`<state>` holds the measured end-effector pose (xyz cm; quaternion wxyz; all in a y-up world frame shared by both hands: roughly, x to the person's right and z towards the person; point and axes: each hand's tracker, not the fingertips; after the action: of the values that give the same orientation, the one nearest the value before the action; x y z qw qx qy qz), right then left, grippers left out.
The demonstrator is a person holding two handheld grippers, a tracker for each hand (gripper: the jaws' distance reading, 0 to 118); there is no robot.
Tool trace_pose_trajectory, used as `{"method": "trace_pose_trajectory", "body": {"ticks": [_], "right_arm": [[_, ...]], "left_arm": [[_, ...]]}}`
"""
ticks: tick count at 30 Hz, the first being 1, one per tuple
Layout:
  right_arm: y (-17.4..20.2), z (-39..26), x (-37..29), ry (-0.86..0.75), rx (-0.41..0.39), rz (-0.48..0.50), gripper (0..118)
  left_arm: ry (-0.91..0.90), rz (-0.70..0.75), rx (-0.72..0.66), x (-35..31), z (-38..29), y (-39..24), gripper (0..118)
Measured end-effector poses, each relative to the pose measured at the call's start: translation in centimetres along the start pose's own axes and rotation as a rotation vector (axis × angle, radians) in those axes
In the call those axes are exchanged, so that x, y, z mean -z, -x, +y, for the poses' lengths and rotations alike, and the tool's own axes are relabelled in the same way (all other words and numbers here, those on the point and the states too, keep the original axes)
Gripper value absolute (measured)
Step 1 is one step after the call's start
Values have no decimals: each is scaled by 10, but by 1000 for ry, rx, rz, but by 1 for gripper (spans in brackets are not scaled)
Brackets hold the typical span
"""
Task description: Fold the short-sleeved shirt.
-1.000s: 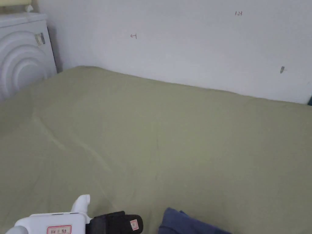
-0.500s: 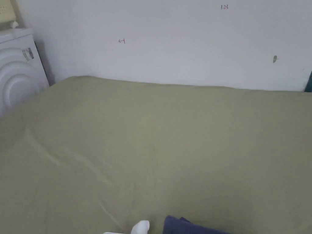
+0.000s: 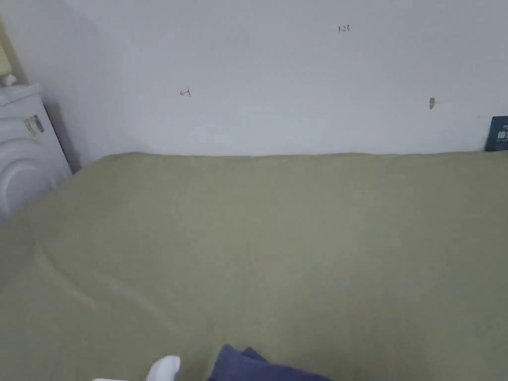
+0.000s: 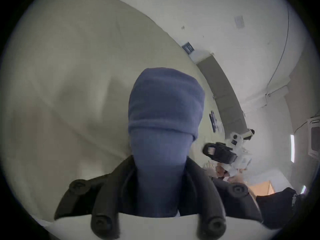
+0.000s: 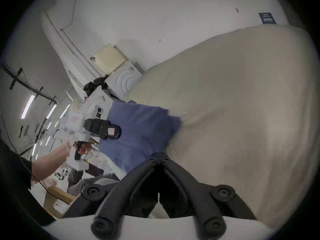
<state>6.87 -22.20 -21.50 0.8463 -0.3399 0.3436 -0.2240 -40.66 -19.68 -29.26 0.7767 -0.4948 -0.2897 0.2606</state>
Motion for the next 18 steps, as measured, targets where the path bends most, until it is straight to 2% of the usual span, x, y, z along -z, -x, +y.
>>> {"method": "trace_pose_trajectory", "body": {"ticks": [2, 7, 10, 13, 14, 15, 16, 17, 18], "right_arm": [[10, 4, -4, -10, -16, 1, 0], [32, 6, -6, -3, -54, 17, 0], [39, -2, 2, 23, -96, -12, 0], [40, -8, 8, 82, -89, -38, 0], [41, -10, 9, 88, -90, -33, 0], [43, -12, 9, 88, -89, -33, 0], [44, -13, 8, 84, -87, -30, 0], [44, -14, 6, 78, -85, -20, 0], [47, -14, 5, 67, -84, -20, 0]], "left_arm": [[-19, 18, -41, -45, 18, 32, 31], [-37, 247, -80, -159, 58, 104, 31], [-3, 293, -116, -206, 69, 136, 31], [72, 373, -220, -227, 67, 169, 31], [87, 421, -252, -230, 65, 181, 35], [93, 463, -294, -225, 59, 192, 61], [103, 529, -310, -219, 55, 201, 78], [97, 568, -324, -211, 50, 209, 80], [30, 503, -332, -212, 42, 210, 85]]}}
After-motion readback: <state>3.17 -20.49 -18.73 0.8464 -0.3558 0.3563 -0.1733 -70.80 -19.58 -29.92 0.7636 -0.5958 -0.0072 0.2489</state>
